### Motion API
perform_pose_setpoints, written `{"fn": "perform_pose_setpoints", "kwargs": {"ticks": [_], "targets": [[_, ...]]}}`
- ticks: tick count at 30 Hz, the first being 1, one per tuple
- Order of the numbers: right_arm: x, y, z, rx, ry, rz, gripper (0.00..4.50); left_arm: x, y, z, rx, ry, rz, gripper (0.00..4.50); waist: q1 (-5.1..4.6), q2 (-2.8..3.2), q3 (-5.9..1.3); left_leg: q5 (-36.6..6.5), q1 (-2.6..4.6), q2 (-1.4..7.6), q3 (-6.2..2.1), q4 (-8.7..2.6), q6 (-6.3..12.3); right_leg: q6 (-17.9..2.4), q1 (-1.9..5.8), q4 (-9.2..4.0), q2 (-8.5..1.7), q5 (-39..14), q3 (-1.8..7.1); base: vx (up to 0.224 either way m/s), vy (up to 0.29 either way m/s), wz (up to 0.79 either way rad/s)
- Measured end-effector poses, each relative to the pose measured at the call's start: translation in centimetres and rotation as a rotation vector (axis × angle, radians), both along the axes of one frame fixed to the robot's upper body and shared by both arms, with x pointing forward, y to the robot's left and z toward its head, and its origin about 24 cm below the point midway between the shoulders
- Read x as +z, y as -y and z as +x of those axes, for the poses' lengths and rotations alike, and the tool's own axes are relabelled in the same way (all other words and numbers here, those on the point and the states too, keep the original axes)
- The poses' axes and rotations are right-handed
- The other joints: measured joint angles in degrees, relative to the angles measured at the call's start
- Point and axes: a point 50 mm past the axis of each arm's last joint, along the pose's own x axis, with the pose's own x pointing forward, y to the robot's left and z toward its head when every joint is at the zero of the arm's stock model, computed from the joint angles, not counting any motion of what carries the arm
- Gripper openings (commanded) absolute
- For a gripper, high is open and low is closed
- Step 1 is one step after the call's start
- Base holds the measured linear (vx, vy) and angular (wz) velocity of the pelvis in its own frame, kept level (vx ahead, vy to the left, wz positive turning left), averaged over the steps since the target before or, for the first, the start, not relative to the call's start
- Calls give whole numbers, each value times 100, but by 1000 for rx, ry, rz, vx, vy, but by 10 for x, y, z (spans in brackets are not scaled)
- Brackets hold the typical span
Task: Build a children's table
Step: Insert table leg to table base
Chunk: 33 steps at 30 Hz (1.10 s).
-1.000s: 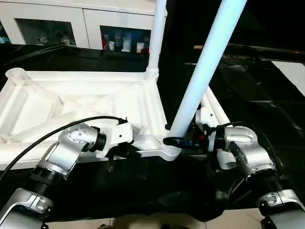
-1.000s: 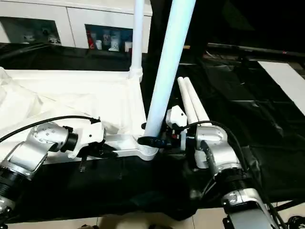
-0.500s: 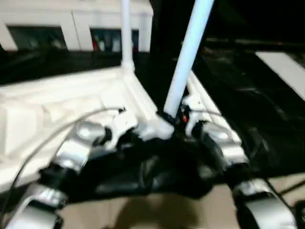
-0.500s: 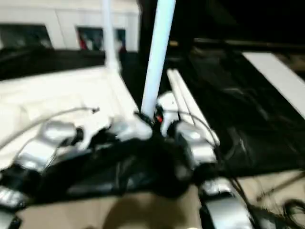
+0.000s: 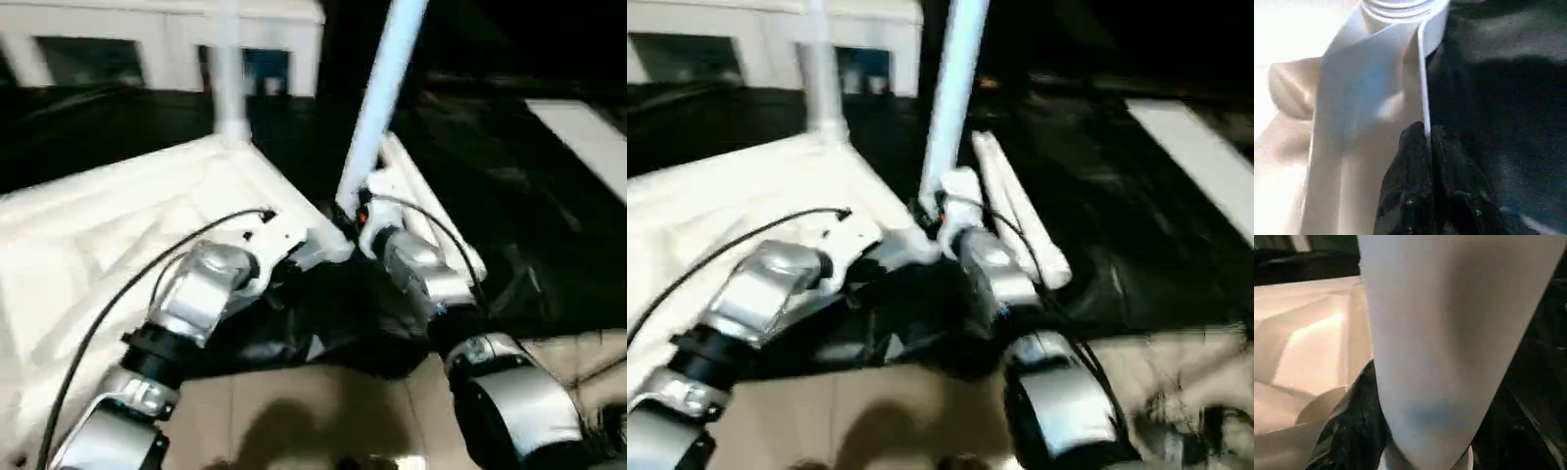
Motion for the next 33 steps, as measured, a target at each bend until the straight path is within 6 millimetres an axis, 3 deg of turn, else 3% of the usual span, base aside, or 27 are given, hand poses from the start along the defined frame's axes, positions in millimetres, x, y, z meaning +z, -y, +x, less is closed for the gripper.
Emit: {"fn": "perform_pose_setpoints", "kwargs": {"ticks": [2, 3, 5, 6, 9, 12, 17, 18, 22, 25, 29, 31, 33], "targets": [[-4, -1, -1, -7, -16, -2, 186, -2, -2, 0, 5, 2, 7, 0, -70, -115, 31, -18, 81, 20, 73, -2, -10, 3, -4, -6, 35, 124, 100, -79, -37, 24], [-4, -3, -1, -5, -17, -1, 186, -2, -4, -1, 6, 6, 11, 0, -104, -106, 45, -62, 92, 29, 55, -10, -5, 31, 26, -75, 43, 107, 63, -69, -55, 23], [-2, -5, -1, 1, -11, -5, 186, -2, -6, 0, 9, 7, 14, 0, -149, -4, 47, -80, 69, 53, -20, -89, -5, 97, 81, -268, 35, 64, -98, 0, 0, 0], [-1, -6, 0, 4, -7, -8, 186, -1, -7, 0, 10, 9, 15, 0, -162, 19, 36, -80, 15, 60, -31, -154, -5, 116, 122, -304, 26, 26, -133, 0, 0, 0], [-2, -5, 0, 4, -7, -11, 186, -2, -7, 1, 5, 13, 15, 0, -180, -23, 32, -82, 62, 58, 41, -186, -1, 108, 52, -242, 26, 17, -52, 29, -30, 16], [0, -5, 0, 6, 3, -11, 186, -1, -8, 1, 4, 19, 12, 0, -145, -15, 30, -82, 3, 61, 18, -201, -1, 111, 35, -266, 26, 15, -84, 0, 0, 0], [1, -5, 1, 12, 12, -15, 186, 0, -8, 2, -1, 33, 14, 0, -176, -22, 27, -82, -10, 57, 36, -195, -1, 110, 11, -282, 25, 15, -57, 0, 0, 0], [1, -5, 1, 15, 13, -13, 221, 0, -8, 2, -8, 37, 13, 0, -181, -22, 28, -82, -13, 56, 38, -193, -1, 109, 12, -282, 24, 16, -53, 0, 0, 0], [-6, -3, -2, 39, -5, -19, 258, 2, -8, 3, -35, 60, 2, 0, -172, -23, 28, -80, -91, 61, 43, -193, 0, 89, -11, -281, 25, 28, -49, 0, 0, 0], [-7, -2, -3, 72, -2, -8, 280, 5, -13, 3, -71, 82, 11, 0, -158, -42, 24, -61, -115, 94, 162, -186, 22, -28, -45, -262, 25, 195, 11, 0, 0, 0], [-4, 1, -4, 117, 15, 13, 312, 8, -17, 3, -105, 102, 18, 0, -141, -57, 14, -30, -132, 97, 227, -179, 14, -28, -117, -175, 30, 251, 93, 0, 0, 0], [-16, 6, -9, 124, -23, 20, 331, 10, -17, 3, -135, 115, 9, 0, -117, -56, 20, 16, -132, 113, 263, -151, 3, -17, -127, -160, 30, 418, 121, 0, 0, 0], [-15, 9, -10, 146, -2, 27, 356, 13, -18, 2, -154, 129, 5, 0, -121, -50, 24, 17, -157, 137, 319, -148, 1, -17, -161, -155, 29, 502, 140, 62, -26, 11]]}}
